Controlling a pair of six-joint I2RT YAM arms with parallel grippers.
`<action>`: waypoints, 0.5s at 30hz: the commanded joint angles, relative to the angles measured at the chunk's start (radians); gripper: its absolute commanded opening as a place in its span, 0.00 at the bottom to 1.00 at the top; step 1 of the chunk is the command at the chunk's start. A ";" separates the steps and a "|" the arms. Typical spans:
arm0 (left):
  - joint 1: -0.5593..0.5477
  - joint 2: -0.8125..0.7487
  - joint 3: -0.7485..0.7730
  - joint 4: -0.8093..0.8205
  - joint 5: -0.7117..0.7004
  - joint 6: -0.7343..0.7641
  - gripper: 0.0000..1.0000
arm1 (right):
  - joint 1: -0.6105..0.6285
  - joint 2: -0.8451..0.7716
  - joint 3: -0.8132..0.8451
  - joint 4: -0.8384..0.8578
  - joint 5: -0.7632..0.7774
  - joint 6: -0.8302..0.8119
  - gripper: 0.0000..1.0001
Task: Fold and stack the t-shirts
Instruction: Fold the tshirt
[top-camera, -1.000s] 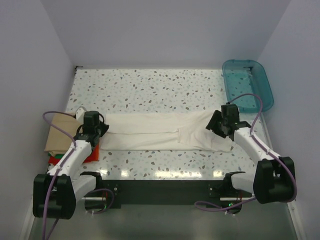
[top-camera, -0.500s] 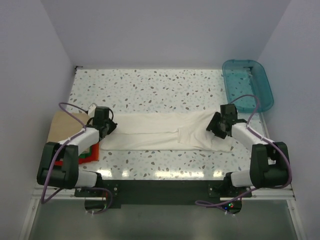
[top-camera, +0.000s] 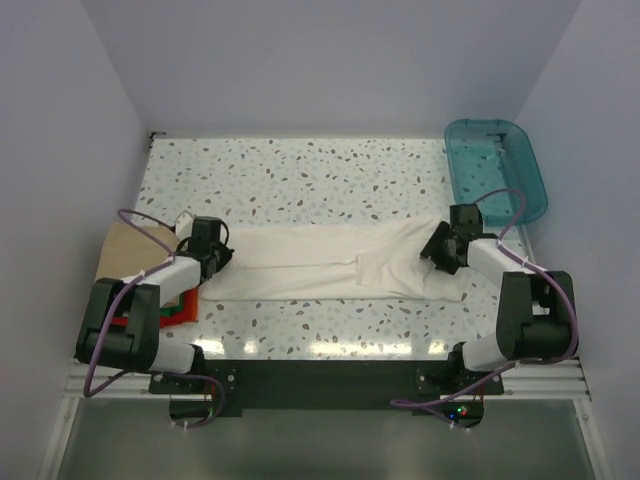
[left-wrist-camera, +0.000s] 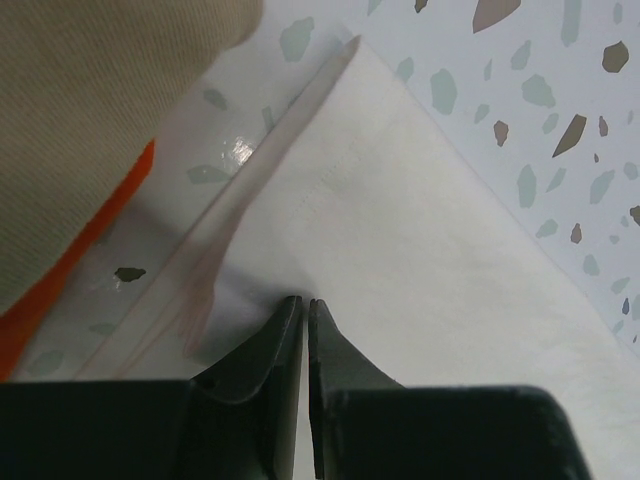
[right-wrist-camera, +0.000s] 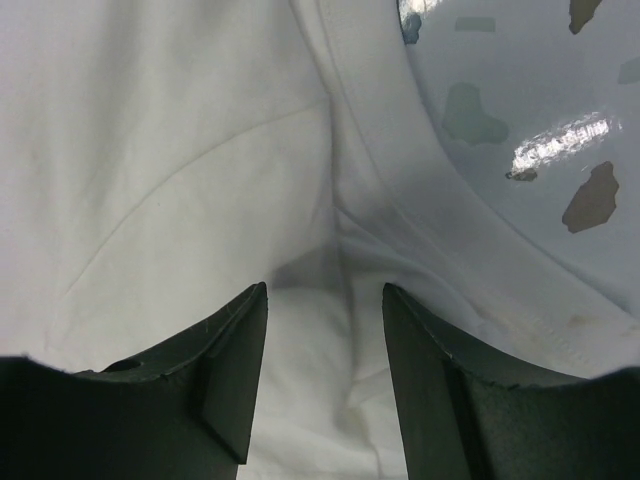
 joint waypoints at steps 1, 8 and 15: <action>-0.001 -0.011 -0.044 -0.016 -0.066 0.000 0.13 | -0.030 0.045 0.050 0.004 0.018 -0.029 0.54; -0.001 -0.046 -0.072 -0.002 -0.044 0.013 0.16 | -0.029 0.036 0.145 -0.048 0.016 -0.055 0.53; -0.007 -0.186 -0.070 0.024 0.006 0.086 0.34 | 0.120 -0.106 0.105 -0.079 0.094 -0.024 0.54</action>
